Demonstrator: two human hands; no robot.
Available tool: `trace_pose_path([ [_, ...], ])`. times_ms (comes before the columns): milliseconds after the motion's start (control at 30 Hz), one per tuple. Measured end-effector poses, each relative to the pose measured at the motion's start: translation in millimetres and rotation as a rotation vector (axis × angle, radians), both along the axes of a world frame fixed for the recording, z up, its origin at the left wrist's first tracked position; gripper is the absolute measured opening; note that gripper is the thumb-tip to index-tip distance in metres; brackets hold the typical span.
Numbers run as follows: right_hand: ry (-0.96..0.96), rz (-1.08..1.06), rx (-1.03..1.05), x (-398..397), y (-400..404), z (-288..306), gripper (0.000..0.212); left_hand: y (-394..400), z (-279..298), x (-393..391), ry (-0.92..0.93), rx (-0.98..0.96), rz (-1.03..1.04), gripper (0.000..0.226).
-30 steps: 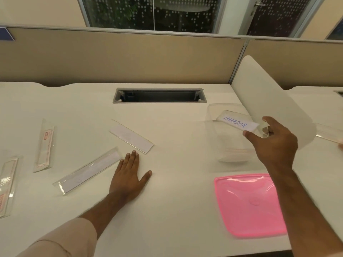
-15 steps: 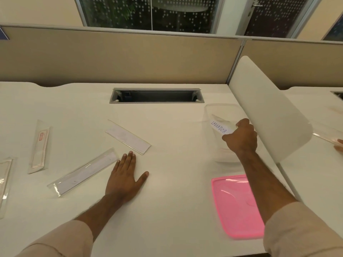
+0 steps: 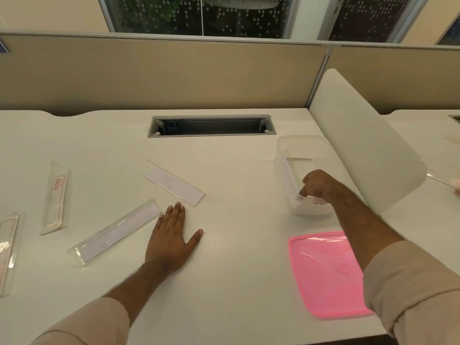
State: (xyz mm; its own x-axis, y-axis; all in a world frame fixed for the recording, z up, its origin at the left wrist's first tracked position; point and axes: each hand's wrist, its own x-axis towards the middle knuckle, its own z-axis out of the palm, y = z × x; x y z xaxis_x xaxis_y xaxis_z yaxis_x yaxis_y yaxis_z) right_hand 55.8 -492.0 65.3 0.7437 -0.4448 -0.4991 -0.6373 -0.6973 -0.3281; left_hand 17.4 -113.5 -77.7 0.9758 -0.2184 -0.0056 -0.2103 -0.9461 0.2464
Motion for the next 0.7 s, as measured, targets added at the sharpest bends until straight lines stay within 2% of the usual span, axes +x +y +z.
trace_pose_path([
  [267,-0.113,0.067,-0.166,-2.5,-2.6,-5.3,0.043,-0.2,2.2,-1.2,0.001,0.001,-0.003,0.093],
  [433,-0.321,0.008,-0.295,-15.1,5.0,-3.0,0.032,-0.9,6.0,-1.5,0.019,-0.014,-0.001,0.093],
  [533,-0.517,-0.038,-0.348,-26.8,21.2,3.0,0.030,-0.8,11.2,-2.3,0.041,-0.050,-0.004,0.089],
  [700,-0.764,0.012,-0.309,-46.0,60.9,8.2,0.026,12.7,26.1,-10.8,-0.047,-0.156,0.001,0.074],
])
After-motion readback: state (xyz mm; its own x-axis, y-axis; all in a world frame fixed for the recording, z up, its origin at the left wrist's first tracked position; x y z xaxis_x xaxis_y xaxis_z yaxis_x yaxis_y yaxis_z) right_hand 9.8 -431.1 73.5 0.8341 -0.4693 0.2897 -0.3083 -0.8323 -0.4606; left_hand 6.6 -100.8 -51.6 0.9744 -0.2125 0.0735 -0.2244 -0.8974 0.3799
